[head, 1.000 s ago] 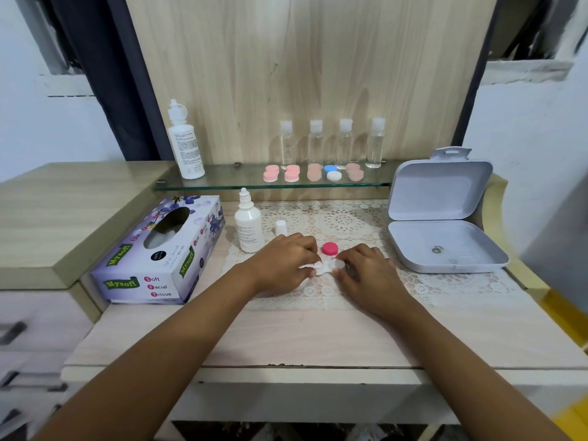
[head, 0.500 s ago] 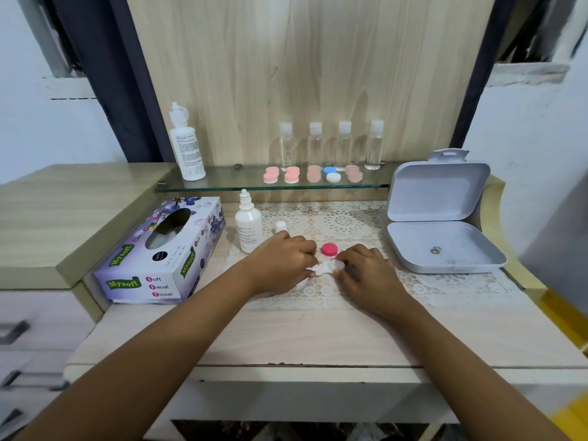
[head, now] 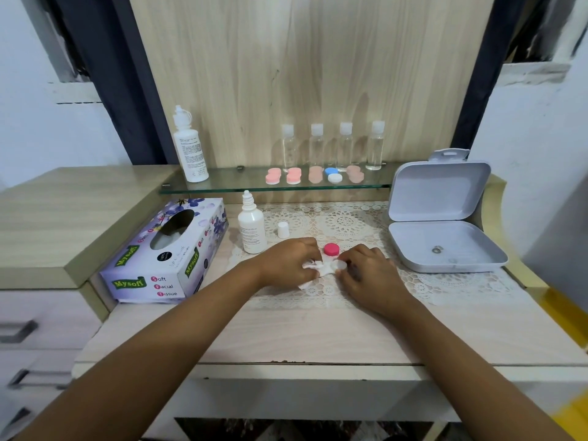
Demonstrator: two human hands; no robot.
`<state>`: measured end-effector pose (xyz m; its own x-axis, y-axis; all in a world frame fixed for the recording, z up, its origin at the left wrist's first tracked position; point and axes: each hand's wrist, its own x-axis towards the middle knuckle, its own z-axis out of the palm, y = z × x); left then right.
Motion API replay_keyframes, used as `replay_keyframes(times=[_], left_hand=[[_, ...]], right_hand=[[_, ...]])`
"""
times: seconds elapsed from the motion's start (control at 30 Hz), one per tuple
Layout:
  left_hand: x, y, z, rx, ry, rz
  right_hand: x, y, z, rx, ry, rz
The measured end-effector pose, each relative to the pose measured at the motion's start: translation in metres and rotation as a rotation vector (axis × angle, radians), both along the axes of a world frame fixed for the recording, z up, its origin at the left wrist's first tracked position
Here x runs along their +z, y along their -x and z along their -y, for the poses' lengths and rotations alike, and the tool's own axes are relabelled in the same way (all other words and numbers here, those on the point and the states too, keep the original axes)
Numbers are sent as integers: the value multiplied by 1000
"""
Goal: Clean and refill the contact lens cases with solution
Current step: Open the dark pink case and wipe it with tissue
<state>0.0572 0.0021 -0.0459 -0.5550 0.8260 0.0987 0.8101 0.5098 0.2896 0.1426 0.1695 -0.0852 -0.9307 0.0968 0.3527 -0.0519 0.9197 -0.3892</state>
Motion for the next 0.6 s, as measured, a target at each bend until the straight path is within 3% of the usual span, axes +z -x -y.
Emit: replay_keyframes(times=[0.43, 0.6], left_hand=[[-11, -4, 15, 322, -751, 649], [-13, -10, 10, 295, -856, 665]], right_hand=[[-3, -3, 3, -11, -107, -59], [3, -4, 4, 27, 169, -174]])
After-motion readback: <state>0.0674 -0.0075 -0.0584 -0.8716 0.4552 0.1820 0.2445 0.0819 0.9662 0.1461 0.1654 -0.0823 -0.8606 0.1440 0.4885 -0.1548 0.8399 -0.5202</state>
